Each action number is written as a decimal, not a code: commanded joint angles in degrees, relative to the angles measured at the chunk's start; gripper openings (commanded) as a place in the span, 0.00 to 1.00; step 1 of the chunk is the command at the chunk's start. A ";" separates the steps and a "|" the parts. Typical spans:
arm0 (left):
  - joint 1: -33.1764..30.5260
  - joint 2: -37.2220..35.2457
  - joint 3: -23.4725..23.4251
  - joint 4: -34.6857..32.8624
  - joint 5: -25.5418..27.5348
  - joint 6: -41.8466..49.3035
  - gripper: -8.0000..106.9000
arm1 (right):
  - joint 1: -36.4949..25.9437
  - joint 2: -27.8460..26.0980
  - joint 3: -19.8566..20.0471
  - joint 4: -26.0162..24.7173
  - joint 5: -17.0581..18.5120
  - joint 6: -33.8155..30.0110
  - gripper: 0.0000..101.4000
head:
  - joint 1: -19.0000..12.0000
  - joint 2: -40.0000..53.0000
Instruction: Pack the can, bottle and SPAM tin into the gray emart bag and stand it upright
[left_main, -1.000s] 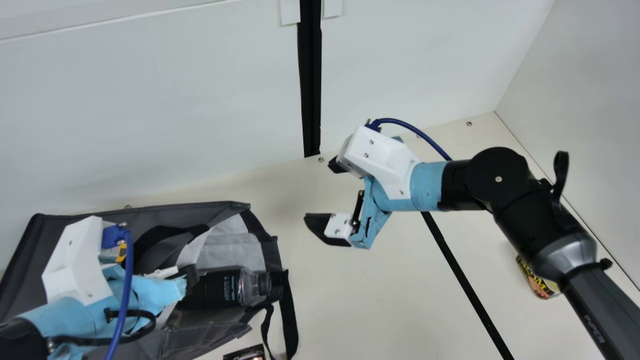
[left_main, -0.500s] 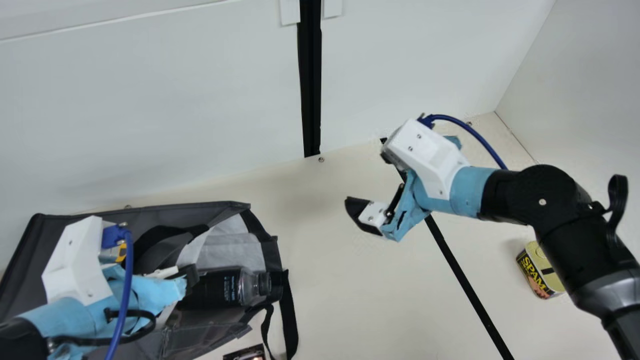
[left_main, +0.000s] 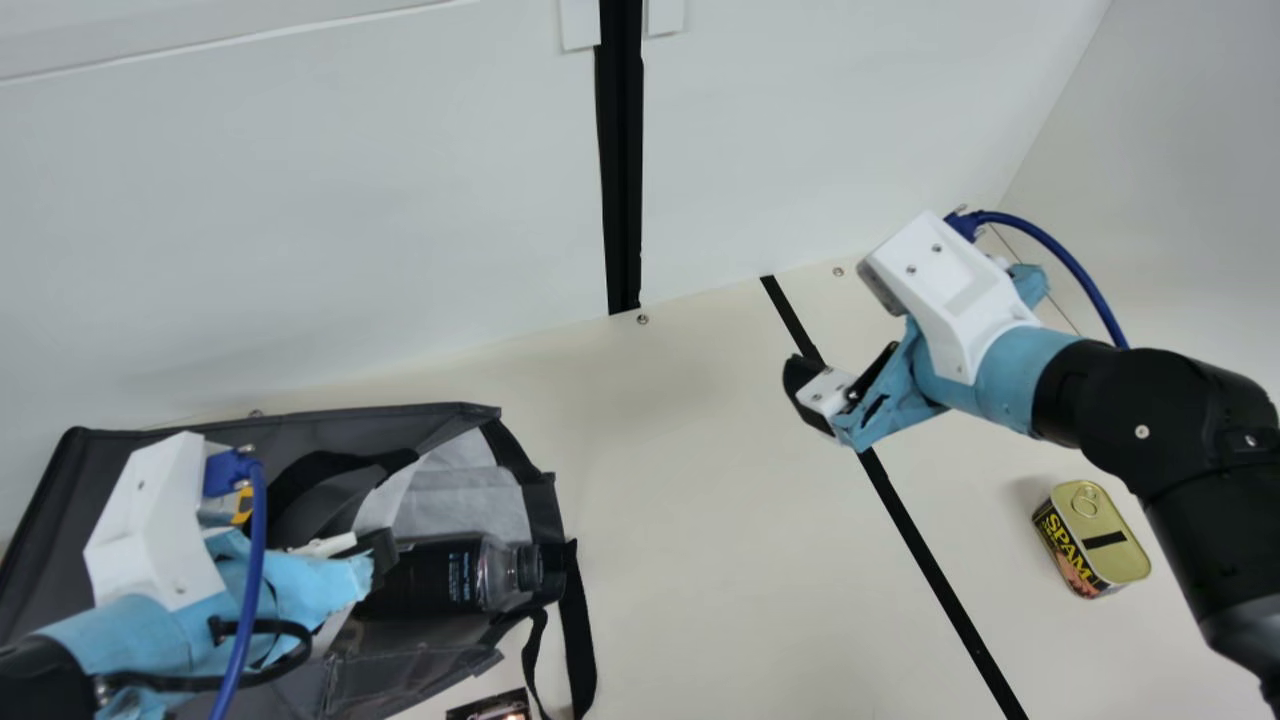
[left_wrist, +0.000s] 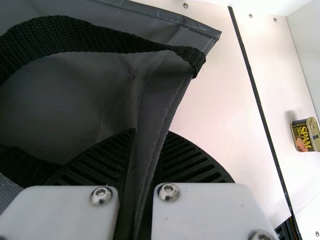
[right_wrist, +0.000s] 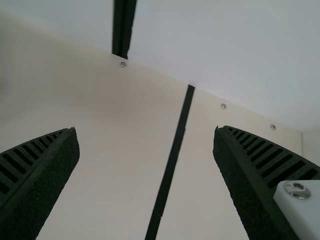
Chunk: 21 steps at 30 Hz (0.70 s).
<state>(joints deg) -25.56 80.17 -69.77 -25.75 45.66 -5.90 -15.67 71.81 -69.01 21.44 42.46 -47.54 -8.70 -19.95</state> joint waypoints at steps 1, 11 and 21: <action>0.00 0.00 0.00 0.00 0.00 0.00 0.00 | -0.44 -0.30 -0.25 -3.77 -0.12 3.81 0.94 | -1.30 -0.05; 0.00 0.00 0.00 0.00 0.00 0.00 0.00 | -2.44 -2.20 -1.46 -15.65 1.81 16.18 0.94 | -1.30 -0.05; 0.00 0.00 0.00 0.00 0.00 0.00 0.00 | -3.22 -4.08 -3.18 -26.33 6.08 27.43 0.94 | -1.30 -0.05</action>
<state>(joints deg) -25.56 80.17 -69.77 -25.75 45.66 -5.90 -18.93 67.84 -72.01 -2.75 47.96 -22.39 -8.70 -19.86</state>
